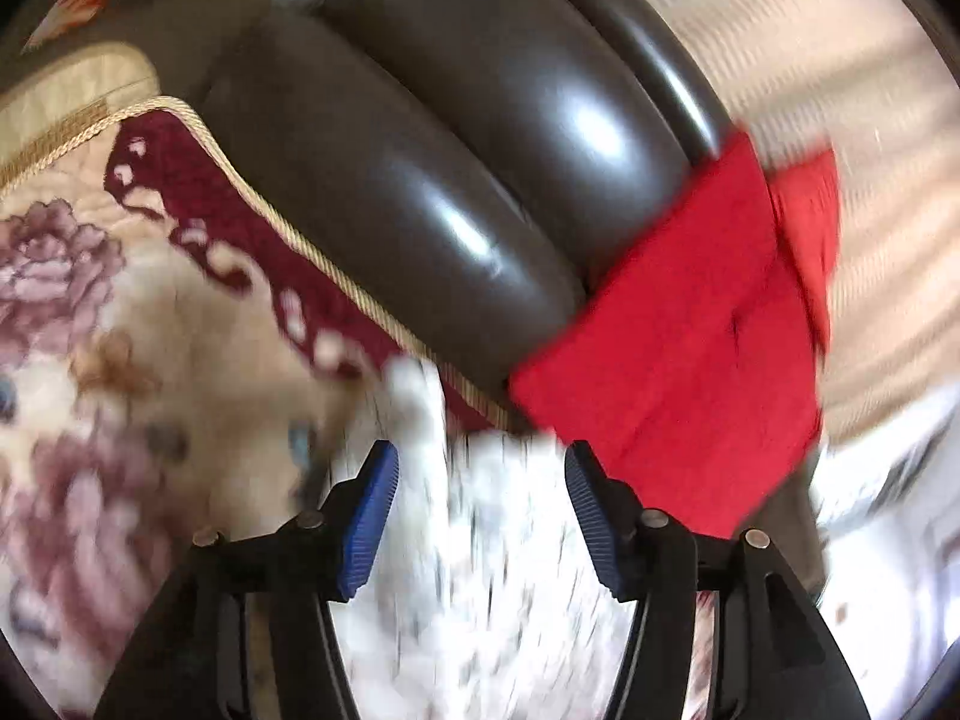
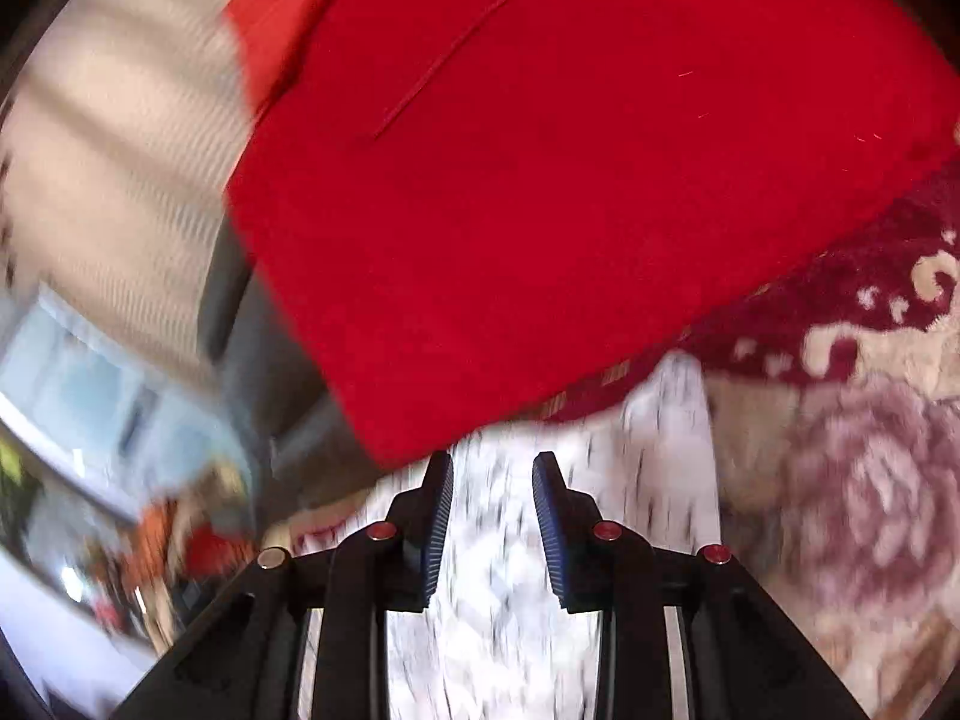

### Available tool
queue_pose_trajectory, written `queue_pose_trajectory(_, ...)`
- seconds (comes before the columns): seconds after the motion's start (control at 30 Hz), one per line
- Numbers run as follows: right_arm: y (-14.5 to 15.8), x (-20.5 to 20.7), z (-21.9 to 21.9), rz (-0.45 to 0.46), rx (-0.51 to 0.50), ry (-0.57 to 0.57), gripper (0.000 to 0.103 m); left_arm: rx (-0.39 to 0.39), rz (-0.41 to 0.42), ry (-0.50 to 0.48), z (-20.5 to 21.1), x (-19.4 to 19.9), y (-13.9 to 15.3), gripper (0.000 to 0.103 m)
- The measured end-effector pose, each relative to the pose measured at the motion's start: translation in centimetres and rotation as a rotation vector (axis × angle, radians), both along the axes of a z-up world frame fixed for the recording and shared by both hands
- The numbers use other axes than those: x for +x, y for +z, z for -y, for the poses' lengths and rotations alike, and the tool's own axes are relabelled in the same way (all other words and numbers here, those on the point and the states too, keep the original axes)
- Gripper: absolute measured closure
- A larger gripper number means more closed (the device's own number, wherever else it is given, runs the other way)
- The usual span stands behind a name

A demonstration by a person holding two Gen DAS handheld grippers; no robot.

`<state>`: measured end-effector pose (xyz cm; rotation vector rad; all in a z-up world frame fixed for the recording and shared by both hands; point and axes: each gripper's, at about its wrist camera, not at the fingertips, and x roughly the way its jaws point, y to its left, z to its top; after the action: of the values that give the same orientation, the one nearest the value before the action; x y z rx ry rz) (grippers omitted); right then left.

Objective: Fold large clothes
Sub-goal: 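Press and smooth the folded coat with both grippers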

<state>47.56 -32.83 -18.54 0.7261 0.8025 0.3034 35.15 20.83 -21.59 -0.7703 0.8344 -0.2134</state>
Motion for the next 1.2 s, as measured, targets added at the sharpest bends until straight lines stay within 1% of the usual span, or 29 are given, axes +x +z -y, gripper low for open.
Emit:
queue_pose_trajectory(0.07,0.5,-2.3,-2.9,-0.006,-0.08,0.087,0.072,0.091,-0.019,-0.073,2.5,-2.5,0.0,0.043)
queue_pose_trajectory(0.1,0.6,-3.2,-4.0,-0.004,-0.121,0.111,0.072,0.149,-0.018,-0.109,4.1,-3.9,-0.1,0.041)
queue_pose_trajectory(0.13,0.9,-4.5,-5.5,0.005,-0.175,0.14,0.072,0.207,-0.018,-0.134,5.1,-5.4,0.0,0.036)
queue_pose_trajectory(0.17,0.8,-5.4,-6.2,0.009,-0.2,0.157,0.071,0.281,-0.027,-0.145,6.2,-6.5,-0.4,0.032)
queue_pose_trajectory(0.2,0.6,-6.8,-7.5,0.004,-0.247,0.181,0.062,0.35,-0.042,-0.13,6.8,-7.5,-1.0,0.029)
queue_pose_trajectory(0.23,0.4,-7.6,-7.7,-0.003,-0.276,0.185,0.051,0.4,-0.065,-0.107,7.1,-8.2,-1.8,0.029)
queue_pose_trajectory(0.27,-0.3,-8.9,-8.3,-0.02,-0.328,0.172,0.028,0.438,-0.093,-0.092,7.0,-8.4,-2.6,0.029)
queue_pose_trajectory(0.3,-1.0,-9.6,-8.0,-0.03,-0.35,0.153,0.025,0.523,-0.161,-0.066,7.1,-8.5,-4.2,0.028)
queue_pose_trajectory(0.33,-2.4,-10.3,-7.8,-0.053,-0.368,0.12,0.026,0.549,-0.215,-0.066,7.0,-8.3,-5.6,0.025)
queue_pose_trajectory(0.37,-4.0,-10.7,-7.5,-0.088,-0.373,0.11,0.032,0.517,-0.257,-0.07,6.5,-8.1,-6.8,0.025)
queue_pose_trajectory(0.4,-5.3,-10.9,-7.3,-0.124,-0.37,0.114,0.045,0.486,-0.264,-0.057,6.2,-8.1,-7.1,0.025)
queue_pose_trajectory(0.43,-6.2,-10.8,-7.6,-0.141,-0.382,0.1,0.051,0.474,-0.263,-0.044,6.0,-8.2,-6.8,0.026)
queue_pose_trajectory(0.47,-6.0,-11.3,-7.3,-0.125,-0.401,0.08,0.057,0.485,-0.261,-0.042,6.0,-8.3,-6.0,0.026)
queue_pose_trajectory(0.5,-5.7,-11.5,-7.1,-0.13,-0.389,0.08,0.058,0.496,-0.253,-0.039,6.1,-8.3,-5.3,0.026)
queue_pose_trajectory(0.57,-4.4,-12.0,-6.2,-0.148,-0.322,0.048,0.058,0.499,-0.2,-0.032,6.4,-8.8,-3.1,0.026)
queue_pose_trajectory(0.63,-2.6,-12.7,-5.7,-0.103,-0.303,0.02,0.058,0.496,-0.141,-0.037,7.3,-9.3,-1.2,0.026)
queue_pose_trajectory(0.7,-1.4,-13.3,-5.6,-0.057,-0.324,0.0,0.058,0.505,-0.092,-0.063,8.8,-9.6,0.1,0.026)
queue_pose_trajectory(0.73,-1.7,-13.4,-5.7,-0.066,-0.328,-0.002,0.058,0.517,-0.078,-0.081,9.8,-9.8,0.5,0.026)
queue_pose_trajectory(0.77,-2.7,-13.1,-5.9,-0.102,-0.327,0.004,0.058,0.533,-0.07,-0.099,10.6,-9.7,0.5,0.025)
queue_pose_trajectory(0.83,-5.2,-12.2,-5.7,-0.19,-0.302,0.022,0.058,0.565,-0.107,-0.123,12.2,-8.6,-0.5,0.025)
queue_pose_trajectory(0.87,-5.8,-12.1,-5.6,-0.198,-0.297,0.013,0.059,0.575,-0.151,-0.13,12.6,-7.7,-1.5,0.025)
queue_pose_trajectory(0.93,-5.0,-11.7,-5.9,-0.201,-0.313,0.007,0.059,0.579,-0.249,-0.139,13.0,-5.7,-3.3,0.025)
queue_pose_trajectory(0.97,-4.1,-11.2,-6.1,-0.203,-0.323,0.006,0.058,0.571,-0.27,-0.141,13.1,-4.7,-3.6,0.025)
queue_pose_trajectory(1.03,-2.9,-10.0,-6.8,-0.173,-0.339,0.013,0.058,0.567,-0.247,-0.137,13.6,-2.9,-2.7,0.025)
queue_pose_trajectory(1.1,-1.4,-8.4,-7.5,-0.137,-0.348,0.029,0.058,0.565,-0.233,-0.133,14.2,-0.3,-1.8,0.025)
queue_pose_trajectory(1.17,-0.6,-6.3,-7.8,-0.133,-0.328,0.028,0.058,0.574,-0.227,-0.145,14.7,2.0,-1.7,0.025)
queue_pose_trajectory(1.2,-0.7,-4.9,-8.2,-0.138,-0.314,0.029,0.058,0.596,-0.244,-0.146,15.1,3.4,-2.1,0.025)
